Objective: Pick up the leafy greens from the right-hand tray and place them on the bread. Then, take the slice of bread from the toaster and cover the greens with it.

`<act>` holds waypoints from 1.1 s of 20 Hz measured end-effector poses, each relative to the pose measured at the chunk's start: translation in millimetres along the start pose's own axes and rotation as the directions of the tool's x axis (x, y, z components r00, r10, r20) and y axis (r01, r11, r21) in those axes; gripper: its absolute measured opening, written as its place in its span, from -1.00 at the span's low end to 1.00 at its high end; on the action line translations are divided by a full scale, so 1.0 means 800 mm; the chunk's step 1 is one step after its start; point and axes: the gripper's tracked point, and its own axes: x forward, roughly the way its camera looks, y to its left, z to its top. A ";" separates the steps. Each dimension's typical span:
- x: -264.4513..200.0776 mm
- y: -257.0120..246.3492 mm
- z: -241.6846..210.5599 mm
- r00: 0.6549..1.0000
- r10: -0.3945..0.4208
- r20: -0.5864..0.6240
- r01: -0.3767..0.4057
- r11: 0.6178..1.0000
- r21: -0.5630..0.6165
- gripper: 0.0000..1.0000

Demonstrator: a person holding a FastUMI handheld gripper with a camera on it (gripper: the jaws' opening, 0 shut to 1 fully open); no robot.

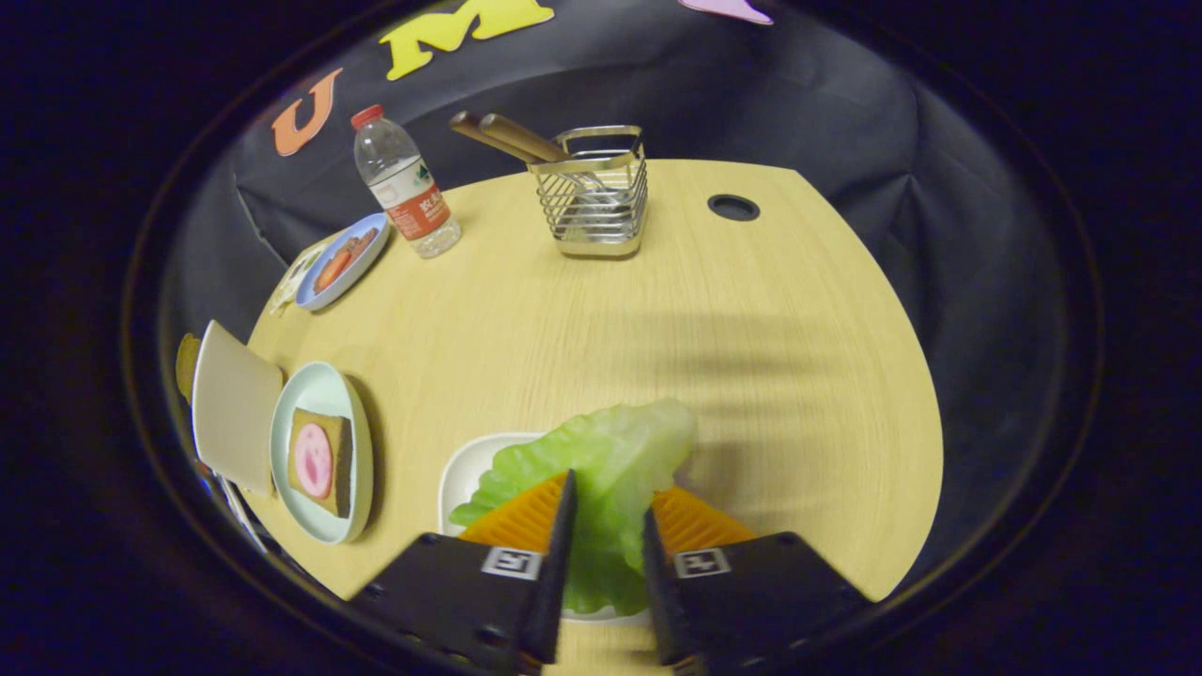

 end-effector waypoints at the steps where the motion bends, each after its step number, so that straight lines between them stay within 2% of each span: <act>1: -0.004 0.002 0.000 1.000 -0.005 -0.001 0.005 1.000 0.005 -0.86; 4: -0.016 0.008 0.000 1.000 0.003 0.016 -0.003 1.000 -0.016 -0.87; 5: -0.027 0.014 0.003 0.999 0.011 0.034 -0.011 1.000 -0.006 -1.00; 9: -0.077 0.019 0.003 0.996 -0.031 0.087 0.027 0.999 0.047 -1.00; 15: -0.147 0.052 -0.010 0.992 -0.042 0.119 0.025 0.989 0.143 -1.00; 22: -0.215 0.130 -0.007 0.983 -0.060 0.173 0.041 0.993 0.108 -1.00</act>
